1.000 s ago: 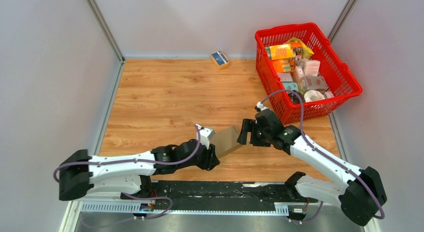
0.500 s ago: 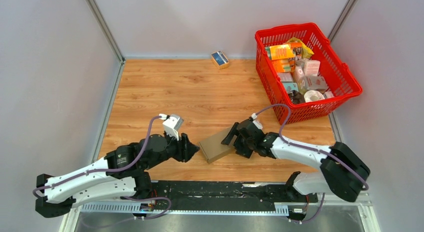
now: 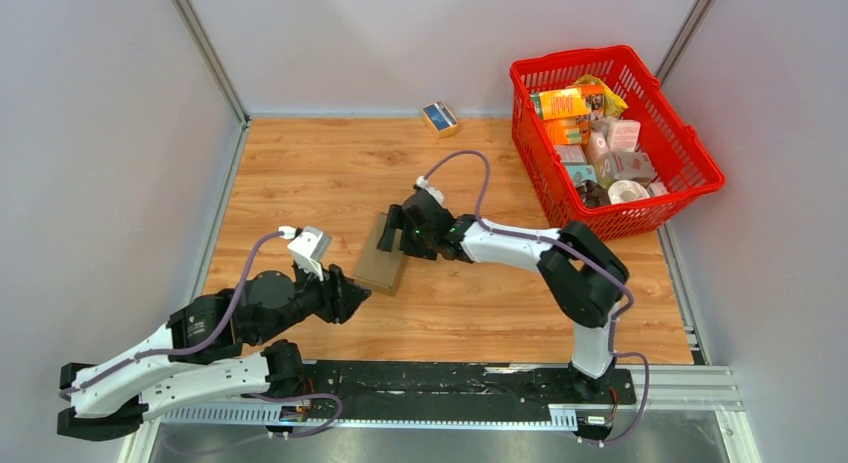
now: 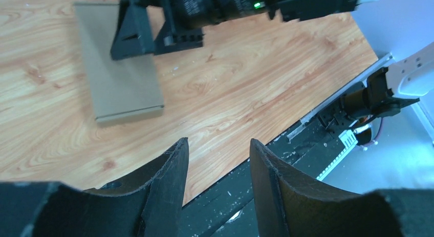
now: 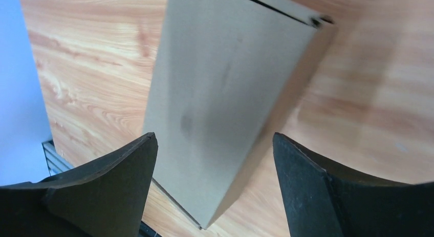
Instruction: Fold the paper box
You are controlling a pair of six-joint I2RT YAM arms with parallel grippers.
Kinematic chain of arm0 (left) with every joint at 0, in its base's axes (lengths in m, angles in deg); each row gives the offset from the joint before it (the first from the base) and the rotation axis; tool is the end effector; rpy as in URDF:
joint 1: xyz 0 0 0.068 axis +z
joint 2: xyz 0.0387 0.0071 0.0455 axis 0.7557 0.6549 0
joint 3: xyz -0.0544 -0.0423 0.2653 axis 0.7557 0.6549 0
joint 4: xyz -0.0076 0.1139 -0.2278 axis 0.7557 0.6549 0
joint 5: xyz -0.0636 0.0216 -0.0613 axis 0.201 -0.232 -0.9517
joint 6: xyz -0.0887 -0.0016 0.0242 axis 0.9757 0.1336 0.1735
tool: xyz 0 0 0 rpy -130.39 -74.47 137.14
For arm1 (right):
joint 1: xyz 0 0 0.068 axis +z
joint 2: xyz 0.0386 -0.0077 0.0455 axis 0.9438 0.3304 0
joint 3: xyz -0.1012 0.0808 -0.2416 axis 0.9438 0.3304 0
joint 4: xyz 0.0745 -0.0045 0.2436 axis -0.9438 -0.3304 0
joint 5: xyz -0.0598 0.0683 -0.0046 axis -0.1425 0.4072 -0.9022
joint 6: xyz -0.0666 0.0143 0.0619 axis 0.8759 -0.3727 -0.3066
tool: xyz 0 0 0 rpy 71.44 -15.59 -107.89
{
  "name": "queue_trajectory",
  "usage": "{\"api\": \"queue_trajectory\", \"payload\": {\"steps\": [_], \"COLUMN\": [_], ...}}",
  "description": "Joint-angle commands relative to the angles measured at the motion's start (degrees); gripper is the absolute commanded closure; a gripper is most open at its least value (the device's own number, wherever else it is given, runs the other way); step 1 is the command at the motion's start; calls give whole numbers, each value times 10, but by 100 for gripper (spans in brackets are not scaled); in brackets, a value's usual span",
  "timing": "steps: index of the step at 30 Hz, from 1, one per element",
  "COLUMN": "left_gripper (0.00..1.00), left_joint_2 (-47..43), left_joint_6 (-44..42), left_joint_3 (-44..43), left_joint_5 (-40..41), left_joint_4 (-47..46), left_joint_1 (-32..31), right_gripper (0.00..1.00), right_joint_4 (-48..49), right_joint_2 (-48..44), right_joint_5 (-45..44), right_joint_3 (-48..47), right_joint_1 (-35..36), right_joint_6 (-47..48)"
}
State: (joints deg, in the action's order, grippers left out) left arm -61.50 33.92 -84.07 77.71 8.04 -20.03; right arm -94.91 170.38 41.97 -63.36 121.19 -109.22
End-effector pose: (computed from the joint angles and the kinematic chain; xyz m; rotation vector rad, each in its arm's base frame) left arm 0.0740 -0.1064 0.3107 0.3210 2.0345 -0.8072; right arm 0.2690 0.3200 0.1557 0.1067 2.5492 0.7485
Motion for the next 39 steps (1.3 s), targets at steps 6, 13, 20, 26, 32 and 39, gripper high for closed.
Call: {"api": "queue_trajectory", "payload": {"steps": [6,13,20,26,32,39], "left_gripper": [44,44,44,44,44,44], "left_joint_2": [-27,-22,-22,-24,-33,-40], "left_joint_6": [-28,-29,-30,-27,-20,-21], "left_joint_3": [-60,-72,-84,-87,-85,-109], "left_joint_5": [48,56,62,62,64,93], "left_joint_4": [45,46,46,46,48,63], "left_joint_1": [1,1,1,1,1,1], "right_gripper": [22,28,31,34,33,9], "right_joint_4": [11,28,11,19,15,28], "right_joint_2": [155,187,213,233,231,67], "right_joint_5": [86,60,42,35,28,-48], "right_joint_3": [-163,-176,-230,-252,-266,-154], "right_joint_1": [69,133,184,216,229,214], "right_joint_6": [66,-70,-90,-116,-99,22]}}
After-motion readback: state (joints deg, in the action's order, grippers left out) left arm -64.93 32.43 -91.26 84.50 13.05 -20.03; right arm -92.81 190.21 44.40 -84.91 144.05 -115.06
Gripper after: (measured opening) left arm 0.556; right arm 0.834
